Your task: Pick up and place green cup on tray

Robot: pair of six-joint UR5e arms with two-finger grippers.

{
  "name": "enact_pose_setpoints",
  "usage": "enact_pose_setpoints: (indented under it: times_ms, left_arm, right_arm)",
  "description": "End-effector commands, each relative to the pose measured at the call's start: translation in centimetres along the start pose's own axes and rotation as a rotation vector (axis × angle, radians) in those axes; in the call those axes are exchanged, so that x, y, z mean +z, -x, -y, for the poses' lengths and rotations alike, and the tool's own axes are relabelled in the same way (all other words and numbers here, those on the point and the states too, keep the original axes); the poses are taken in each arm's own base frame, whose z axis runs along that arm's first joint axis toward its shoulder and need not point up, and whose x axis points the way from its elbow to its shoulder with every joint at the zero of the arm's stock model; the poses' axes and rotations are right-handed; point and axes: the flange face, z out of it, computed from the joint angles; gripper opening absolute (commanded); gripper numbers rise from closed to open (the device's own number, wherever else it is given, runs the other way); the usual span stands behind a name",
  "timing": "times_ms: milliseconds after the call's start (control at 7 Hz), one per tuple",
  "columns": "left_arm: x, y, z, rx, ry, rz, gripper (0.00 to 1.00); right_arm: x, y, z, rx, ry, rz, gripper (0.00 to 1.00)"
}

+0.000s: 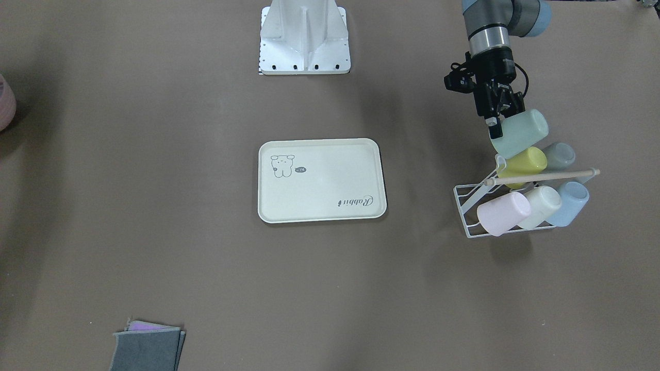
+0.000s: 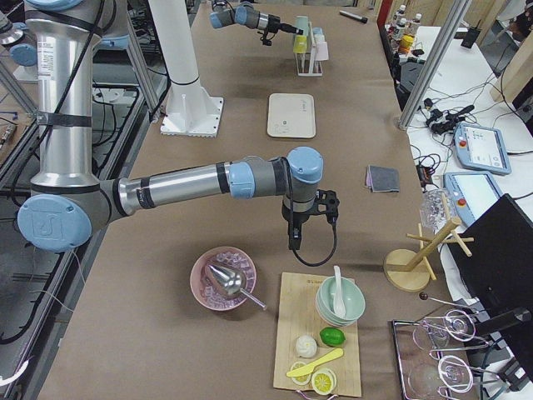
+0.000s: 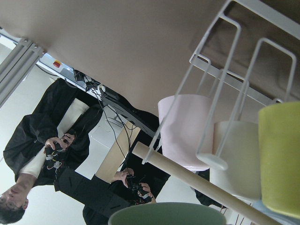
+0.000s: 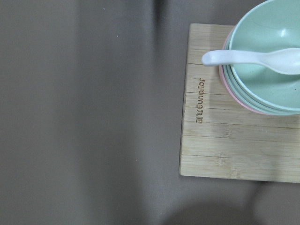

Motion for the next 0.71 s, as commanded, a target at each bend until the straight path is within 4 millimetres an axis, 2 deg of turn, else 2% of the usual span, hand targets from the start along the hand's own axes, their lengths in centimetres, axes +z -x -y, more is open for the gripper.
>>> enact_pose_setpoints:
  times_ms: [0, 286, 571]
  left_arm:
    - [-0.4, 0.7, 0.1, -0.268, -0.02, 0.004, 0.81]
    - [-0.7, 1.5, 0.4, -0.425, -0.031, 0.009, 0.8]
    - [-1.3, 2.4, -0.3, -0.55, -0.047, 0.013, 0.8]
  right_arm:
    - [0.1, -2.6, 0.0, 0.001, -0.001, -0.004, 0.98]
    - [0.6, -3.7, -0.7, 0.021, 0.01, -0.009, 0.98]
    - [1.4, -4.9, -0.9, 0.035, 0.024, -0.053, 0.98]
